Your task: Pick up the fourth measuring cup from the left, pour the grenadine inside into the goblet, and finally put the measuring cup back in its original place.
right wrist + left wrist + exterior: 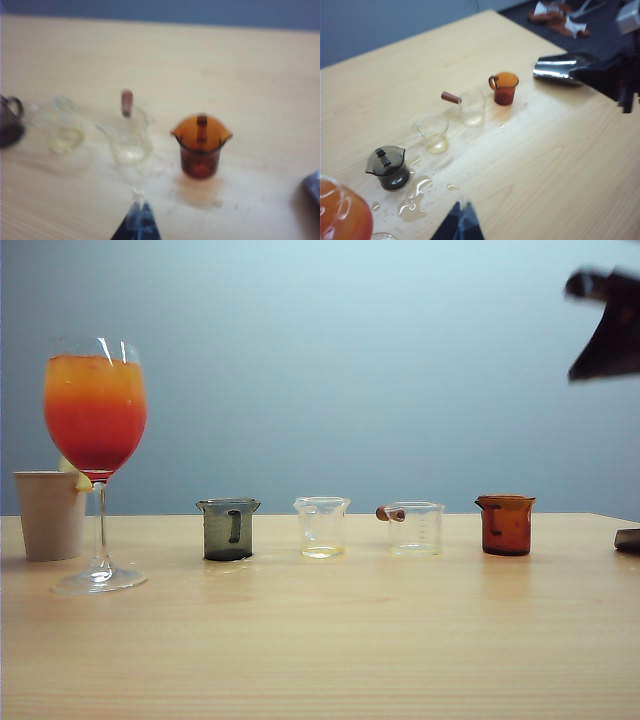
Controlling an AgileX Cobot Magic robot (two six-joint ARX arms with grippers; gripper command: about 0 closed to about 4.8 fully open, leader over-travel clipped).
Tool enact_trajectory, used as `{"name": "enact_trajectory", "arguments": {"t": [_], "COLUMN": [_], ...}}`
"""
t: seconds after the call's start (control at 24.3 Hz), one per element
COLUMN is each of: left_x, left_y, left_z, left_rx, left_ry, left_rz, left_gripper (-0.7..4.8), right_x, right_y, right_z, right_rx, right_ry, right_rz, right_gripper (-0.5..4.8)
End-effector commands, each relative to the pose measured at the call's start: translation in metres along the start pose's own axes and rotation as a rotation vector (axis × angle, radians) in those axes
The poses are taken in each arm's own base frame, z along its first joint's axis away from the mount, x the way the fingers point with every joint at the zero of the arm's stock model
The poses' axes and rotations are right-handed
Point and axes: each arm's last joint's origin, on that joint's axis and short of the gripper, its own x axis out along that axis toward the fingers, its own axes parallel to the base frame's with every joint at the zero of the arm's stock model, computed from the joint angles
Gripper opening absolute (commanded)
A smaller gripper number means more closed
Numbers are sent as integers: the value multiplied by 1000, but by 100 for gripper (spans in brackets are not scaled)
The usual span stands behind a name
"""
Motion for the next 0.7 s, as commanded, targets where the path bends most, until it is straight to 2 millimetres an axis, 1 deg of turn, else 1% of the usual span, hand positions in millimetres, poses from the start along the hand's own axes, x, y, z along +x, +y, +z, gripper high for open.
{"name": "enact_trajectory", "arguments": {"t": [0.04,0.21,0.29,0.41,0.53,0.66,0.7], "left_x": [-23,-31,-34,-36,-25,-7,2], "left_y": [0,1,2,2,1,-2,-4], "left_z": [-15,-30,-38,-39,-45,-62,-74], "left_rx": [-33,-69,-98,-128,-139,-157,-199], "left_ry": [-67,-86,-85,-83,-109,-117,-121], "left_rz": [-4,-5,23,44,6,-73,-114], "left_gripper": [-5,-5,-5,-5,-5,-5,-5], "right_x": [-34,-52,-62,-62,-59,-56,-57], "right_y": [4,5,7,9,8,9,12], "right_z": [-5,-13,-13,-10,-15,-27,-35], "right_rx": [0,0,-10,-15,-18,-15,-19], "right_ry": [-9,-9,-49,-80,-96,-75,-65], "right_rz": [8,8,37,66,67,88,126], "right_gripper": [-6,-6,-7,-6,-7,-6,-6]}}
